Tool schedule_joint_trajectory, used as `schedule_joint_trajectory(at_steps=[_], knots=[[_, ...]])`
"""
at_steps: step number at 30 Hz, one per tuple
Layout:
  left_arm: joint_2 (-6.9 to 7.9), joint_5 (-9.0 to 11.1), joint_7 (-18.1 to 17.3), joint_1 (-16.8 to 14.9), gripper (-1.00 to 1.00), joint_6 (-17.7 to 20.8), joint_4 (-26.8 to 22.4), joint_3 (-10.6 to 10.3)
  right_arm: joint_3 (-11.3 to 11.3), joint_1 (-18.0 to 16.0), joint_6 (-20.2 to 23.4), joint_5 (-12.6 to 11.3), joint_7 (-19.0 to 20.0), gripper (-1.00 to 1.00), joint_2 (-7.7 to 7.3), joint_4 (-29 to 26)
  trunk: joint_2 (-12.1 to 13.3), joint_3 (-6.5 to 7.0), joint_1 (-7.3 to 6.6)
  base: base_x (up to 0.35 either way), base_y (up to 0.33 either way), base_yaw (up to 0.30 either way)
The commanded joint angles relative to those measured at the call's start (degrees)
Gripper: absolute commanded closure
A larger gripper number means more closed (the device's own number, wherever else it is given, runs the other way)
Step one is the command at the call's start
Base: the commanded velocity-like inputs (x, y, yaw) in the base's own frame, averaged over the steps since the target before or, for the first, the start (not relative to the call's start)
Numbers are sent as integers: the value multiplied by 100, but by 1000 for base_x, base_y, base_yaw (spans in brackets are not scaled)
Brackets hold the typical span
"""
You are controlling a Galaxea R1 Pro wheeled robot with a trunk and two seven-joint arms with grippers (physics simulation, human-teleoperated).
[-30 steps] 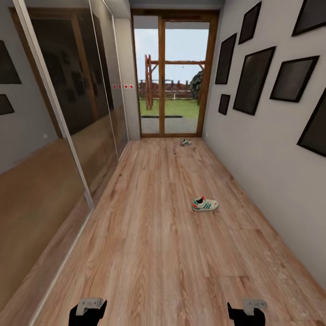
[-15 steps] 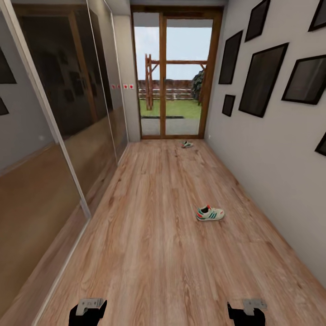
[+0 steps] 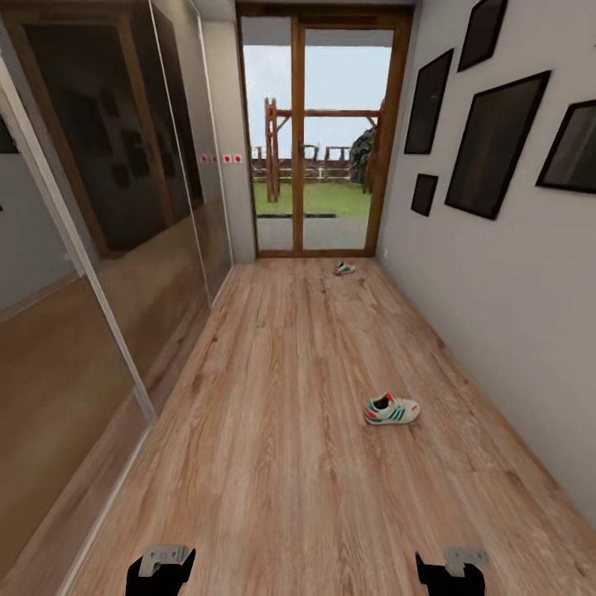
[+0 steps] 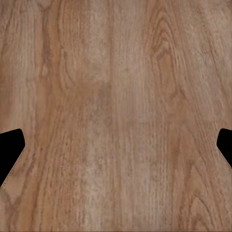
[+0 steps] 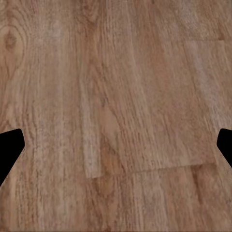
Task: Pick up the two gym shoes and the two sandals from the corridor floor and place them onto the hallstand (shoe rack) in the corridor, making sure they are on the rack and not on the floor. Arrange them so the two gym shoes are next to each other and the two sandals are next to each other.
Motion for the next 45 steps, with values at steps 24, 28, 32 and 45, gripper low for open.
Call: schedule_joint_trajectory(at_steps=[24,28,32,45], knots=[[-2,21,-58,-4,-100,-7,2,46,36,-2,-19,-49,-9,-100,-1,4,-2,-5,3,339,0,0],[-2,21,-58,-4,-100,-7,4,43,36,-4,-19,-49,-9,-100,-1,4,-2,-5,3,339,0,0],[-2,19,-58,-4,-100,-7,1,45,36,-2,-19,-49,-9,-100,-1,4,-2,-5,3,339,0,0],[-2,19,-58,-4,-100,-7,5,42,36,-1,-19,-49,-9,-100,-1,4,-2,-5,3,339,0,0]])
